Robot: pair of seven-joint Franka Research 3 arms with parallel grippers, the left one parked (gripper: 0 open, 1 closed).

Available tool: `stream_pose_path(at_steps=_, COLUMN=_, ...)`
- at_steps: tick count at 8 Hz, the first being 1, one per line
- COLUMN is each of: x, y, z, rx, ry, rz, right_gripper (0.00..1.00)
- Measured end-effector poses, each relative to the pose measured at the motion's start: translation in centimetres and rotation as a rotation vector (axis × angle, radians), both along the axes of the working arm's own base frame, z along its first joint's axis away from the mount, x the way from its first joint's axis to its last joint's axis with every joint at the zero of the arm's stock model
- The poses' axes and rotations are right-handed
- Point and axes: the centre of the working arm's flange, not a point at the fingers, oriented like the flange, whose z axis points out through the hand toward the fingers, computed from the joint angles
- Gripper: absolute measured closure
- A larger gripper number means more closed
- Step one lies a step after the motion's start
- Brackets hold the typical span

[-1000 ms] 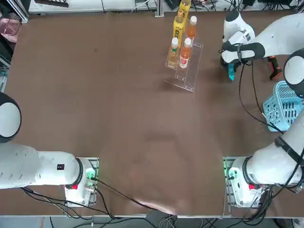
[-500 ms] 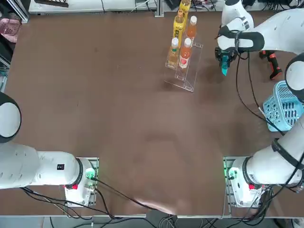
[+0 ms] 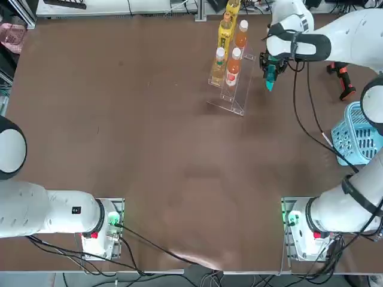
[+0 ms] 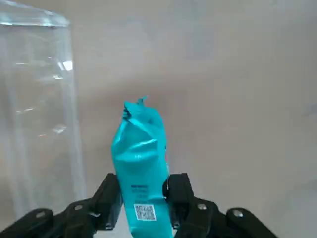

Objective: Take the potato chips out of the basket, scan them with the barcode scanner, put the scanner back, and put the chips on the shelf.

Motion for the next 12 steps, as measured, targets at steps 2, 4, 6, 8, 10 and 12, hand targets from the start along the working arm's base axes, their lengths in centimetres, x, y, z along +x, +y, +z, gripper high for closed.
stream_pose_path(at_steps=2, x=0.5, y=2.2, z=1.4, rx=0.062, ry=-0.049, rz=-0.002, right_gripper=0.49)
stream_pose_path(at_steps=4, x=0.6, y=3.6, z=0.8, rx=0.092, ry=-0.073, rz=-0.012, right_gripper=0.49)
stream_pose_path(at_steps=6, x=0.5, y=5.4, z=-1.3, rx=0.112, ry=-0.086, rz=-0.040, right_gripper=0.49)
stream_pose_path(at_steps=8, x=0.2, y=6.6, z=-3.5, rx=0.124, ry=-0.079, rz=-0.045, right_gripper=0.49)
stream_pose_path(at_steps=10, x=0.1, y=6.8, z=-4.4, rx=0.126, ry=-0.073, rz=-0.048, right_gripper=0.49)
stream_pose_path(at_steps=12, x=0.3, y=6.8, z=-4.7, rx=0.132, ry=-0.079, rz=-0.050, right_gripper=0.49)
